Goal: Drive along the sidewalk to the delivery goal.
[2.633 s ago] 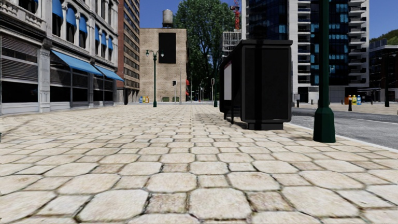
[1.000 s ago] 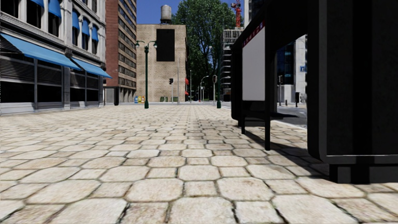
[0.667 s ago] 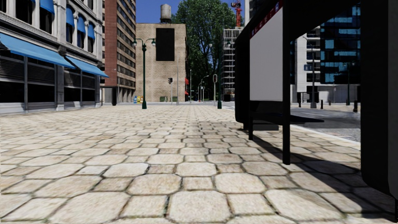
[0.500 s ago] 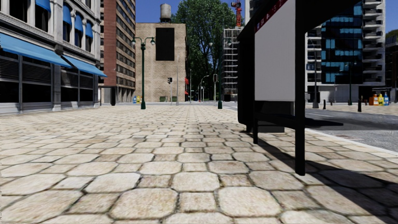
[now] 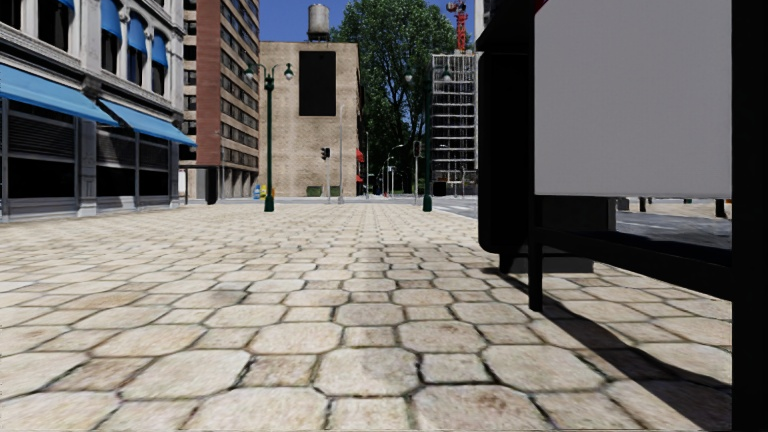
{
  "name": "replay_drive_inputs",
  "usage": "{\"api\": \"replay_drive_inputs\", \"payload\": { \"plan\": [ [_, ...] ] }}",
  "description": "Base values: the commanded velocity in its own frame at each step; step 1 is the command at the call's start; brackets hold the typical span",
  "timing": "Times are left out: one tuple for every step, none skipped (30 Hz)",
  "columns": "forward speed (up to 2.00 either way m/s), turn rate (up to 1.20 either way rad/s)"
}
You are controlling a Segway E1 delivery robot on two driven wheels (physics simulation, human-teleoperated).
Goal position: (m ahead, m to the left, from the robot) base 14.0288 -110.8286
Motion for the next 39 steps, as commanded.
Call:
{"api": "replay_drive_inputs", "payload": {
  "plan": [
    [2.00, 0.00],
    [2.00, 0.00],
    [2.00, 0.00],
    [2.00, 0.00],
    [2.00, 0.00],
    [2.00, 0.00],
    [2.00, 0.00],
    [2.00, 0.00],
    [2.00, 0.00],
    [2.00, 0.00],
    [2.00, 0.00],
    [2.00, 0.00],
    [2.00, 0.00],
    [2.00, 0.00],
    [2.00, 0.00],
    [2.00, 0.00],
    [2.00, 0.00],
    [2.00, 0.00],
    [2.00, 0.00],
    [2.00, 0.00],
    [2.00, 0.00],
    [2.00, 0.00],
    [2.00, 0.00],
    [2.00, 0.00],
    [2.00, 0.00],
    [2.00, 0.00],
    [2.00, 0.00],
    [2.00, 0.00],
    [2.00, 0.00],
    [2.00, 0.00],
    [2.00, 0.00],
    [2.00, 0.00],
    [2.00, 0.00],
    [2.00, 0.00],
    [2.00, 0.00],
    [2.00, 0.00],
    [2.00, 0.00],
    [2.00, 0.00],
    [2.00, 0.00]
  ]
}}
